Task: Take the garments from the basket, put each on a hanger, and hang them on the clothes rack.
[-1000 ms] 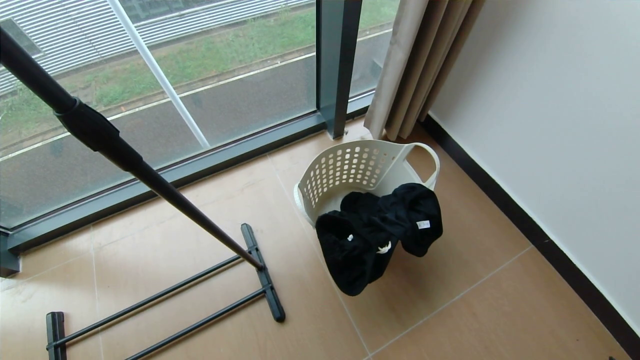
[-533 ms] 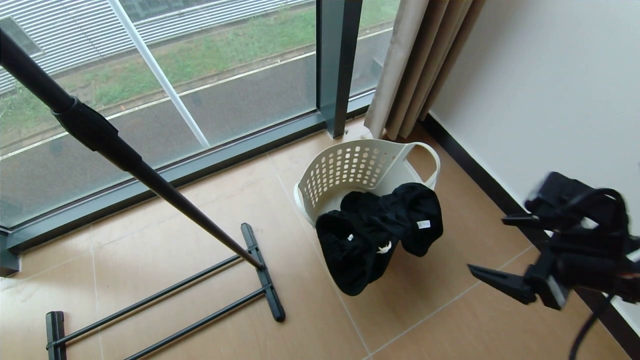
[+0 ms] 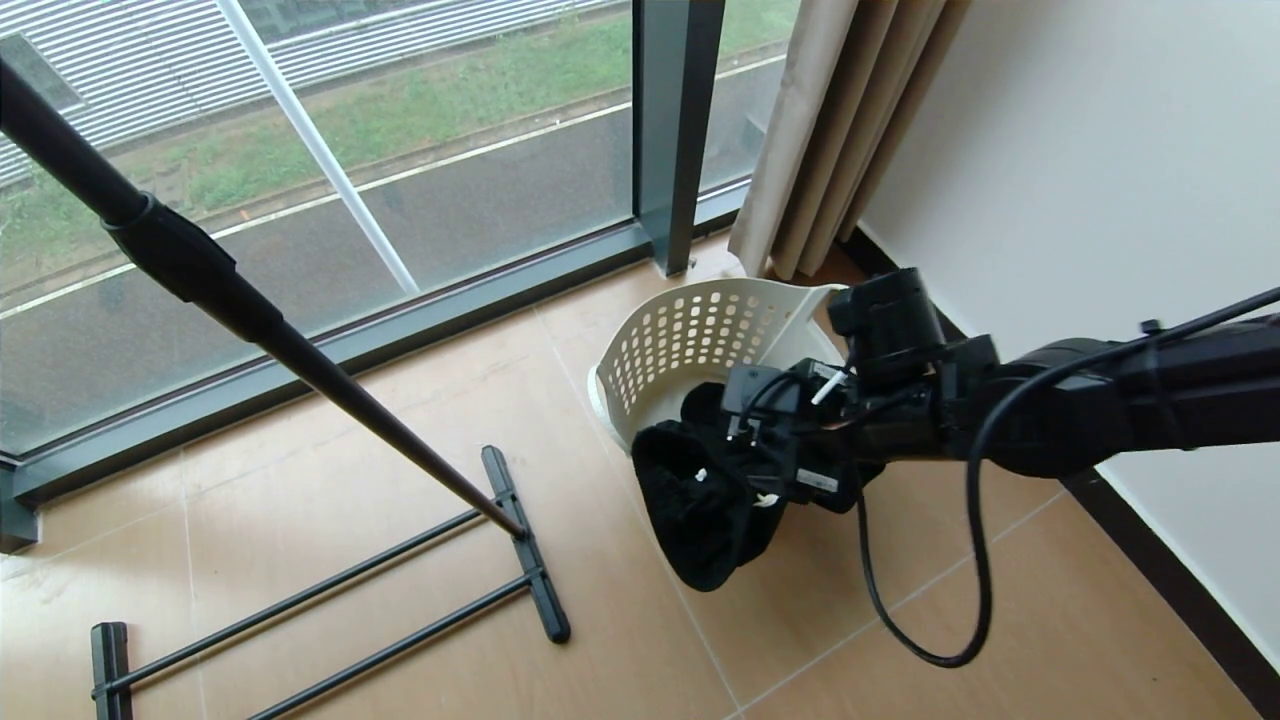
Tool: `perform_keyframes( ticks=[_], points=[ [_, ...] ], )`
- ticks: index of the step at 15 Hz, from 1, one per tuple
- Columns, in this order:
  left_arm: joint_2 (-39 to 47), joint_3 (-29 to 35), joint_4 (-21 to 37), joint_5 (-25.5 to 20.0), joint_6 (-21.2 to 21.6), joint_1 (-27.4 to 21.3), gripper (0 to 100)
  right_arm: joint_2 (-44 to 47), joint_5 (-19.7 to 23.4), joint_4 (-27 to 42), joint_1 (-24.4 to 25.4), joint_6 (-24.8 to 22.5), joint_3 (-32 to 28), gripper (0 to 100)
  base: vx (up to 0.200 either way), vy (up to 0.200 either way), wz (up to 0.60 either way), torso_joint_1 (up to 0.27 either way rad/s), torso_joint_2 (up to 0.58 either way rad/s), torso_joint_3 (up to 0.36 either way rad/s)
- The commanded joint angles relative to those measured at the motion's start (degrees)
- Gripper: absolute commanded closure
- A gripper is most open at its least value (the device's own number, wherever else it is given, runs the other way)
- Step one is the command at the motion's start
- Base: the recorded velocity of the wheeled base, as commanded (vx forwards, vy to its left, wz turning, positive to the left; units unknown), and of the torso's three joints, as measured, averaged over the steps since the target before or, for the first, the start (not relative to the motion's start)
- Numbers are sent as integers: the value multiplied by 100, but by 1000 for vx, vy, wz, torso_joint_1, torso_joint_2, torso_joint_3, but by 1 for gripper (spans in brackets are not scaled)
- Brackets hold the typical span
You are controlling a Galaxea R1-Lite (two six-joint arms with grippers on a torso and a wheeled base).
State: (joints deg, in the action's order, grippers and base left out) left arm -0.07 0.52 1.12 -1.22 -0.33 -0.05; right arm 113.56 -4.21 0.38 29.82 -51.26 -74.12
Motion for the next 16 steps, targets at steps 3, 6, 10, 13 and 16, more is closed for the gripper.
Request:
perform_keyframes(
  ticks=[3,6,10,13,16],
  points=[
    [7,0,2,-1,-2,-4,0,1512,-353,50,367,-385,-1368,0,0,0,0,0,0,0],
    [7,0,2,-1,-2,-4,0,2188,-819,68,534,-402,-2353,0,0,0,0,0,0,0],
    [7,0,2,-1,-2,-4,0,2733,-1003,76,543,-613,-3082,0,0,0,0,0,0,0],
    [7,0,2,-1,-11,-4,0,3094,-1082,50,534,-604,-3434,0,0,0,0,0,0,0],
    [7,0,2,-1,-11,-4,0,3436,-1223,68,516,-604,-4005,0,0,0,0,0,0,0]
  ],
)
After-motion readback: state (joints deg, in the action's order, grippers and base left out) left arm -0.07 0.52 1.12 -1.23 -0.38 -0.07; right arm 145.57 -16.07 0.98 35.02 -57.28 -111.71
